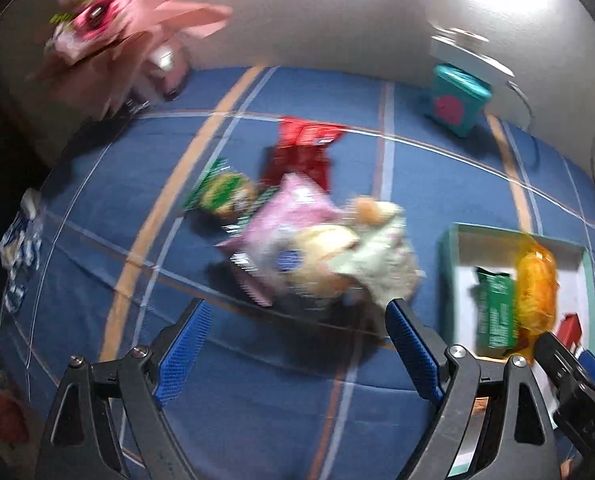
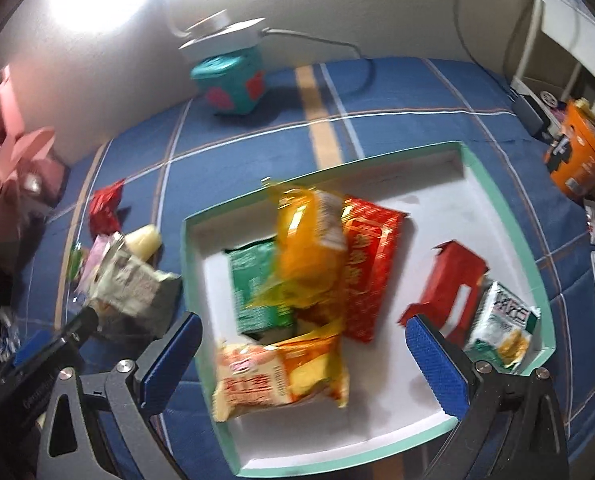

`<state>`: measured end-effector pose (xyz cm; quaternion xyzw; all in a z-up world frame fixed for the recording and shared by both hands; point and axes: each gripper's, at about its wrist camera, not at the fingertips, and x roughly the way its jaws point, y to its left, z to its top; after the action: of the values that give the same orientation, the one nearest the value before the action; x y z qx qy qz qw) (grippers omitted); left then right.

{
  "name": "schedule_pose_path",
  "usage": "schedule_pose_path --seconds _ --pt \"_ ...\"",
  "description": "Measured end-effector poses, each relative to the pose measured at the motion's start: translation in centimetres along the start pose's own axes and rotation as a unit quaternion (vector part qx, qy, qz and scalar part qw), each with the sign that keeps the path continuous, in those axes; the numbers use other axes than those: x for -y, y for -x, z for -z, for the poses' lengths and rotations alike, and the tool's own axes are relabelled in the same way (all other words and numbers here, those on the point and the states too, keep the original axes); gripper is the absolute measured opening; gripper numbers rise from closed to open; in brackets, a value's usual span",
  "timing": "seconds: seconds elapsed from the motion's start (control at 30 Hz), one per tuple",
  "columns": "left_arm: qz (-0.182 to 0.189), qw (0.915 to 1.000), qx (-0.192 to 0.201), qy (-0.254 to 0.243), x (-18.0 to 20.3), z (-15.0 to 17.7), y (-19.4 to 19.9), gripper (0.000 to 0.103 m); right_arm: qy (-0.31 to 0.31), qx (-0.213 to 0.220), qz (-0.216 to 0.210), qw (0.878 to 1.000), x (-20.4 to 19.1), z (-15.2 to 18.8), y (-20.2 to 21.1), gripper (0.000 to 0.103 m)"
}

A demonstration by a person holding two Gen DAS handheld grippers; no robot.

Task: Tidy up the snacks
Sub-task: 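Move both tools back to the pile, right tool toward the grey-green pack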

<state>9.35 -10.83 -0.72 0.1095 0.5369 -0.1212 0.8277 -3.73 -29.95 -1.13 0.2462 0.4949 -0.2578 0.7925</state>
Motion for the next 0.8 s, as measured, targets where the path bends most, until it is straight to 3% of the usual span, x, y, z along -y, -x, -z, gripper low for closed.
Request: schedule_pose_path --seconds 0.27,0.57,0.8 --pt "-0.008 0.9970 -0.011 0.077 -6.6 -1.2 -1.7 0.089 0.049 0.028 -0.016 0.998 -5.1 0.0 1.1 0.103" --pt "-0.002 0.9951 -0.032 0.093 -9.2 -1.6 -4.4 0.089 0.114 -0.015 -0.018 0.993 -11.3 1.5 -2.8 0.103" --pt "0.022 0.9962 -0.023 0.081 -8.9 -3.0 -5.2 0.089 0.155 -0.004 0.000 0.988 -13.7 1.6 -4.4 0.103"
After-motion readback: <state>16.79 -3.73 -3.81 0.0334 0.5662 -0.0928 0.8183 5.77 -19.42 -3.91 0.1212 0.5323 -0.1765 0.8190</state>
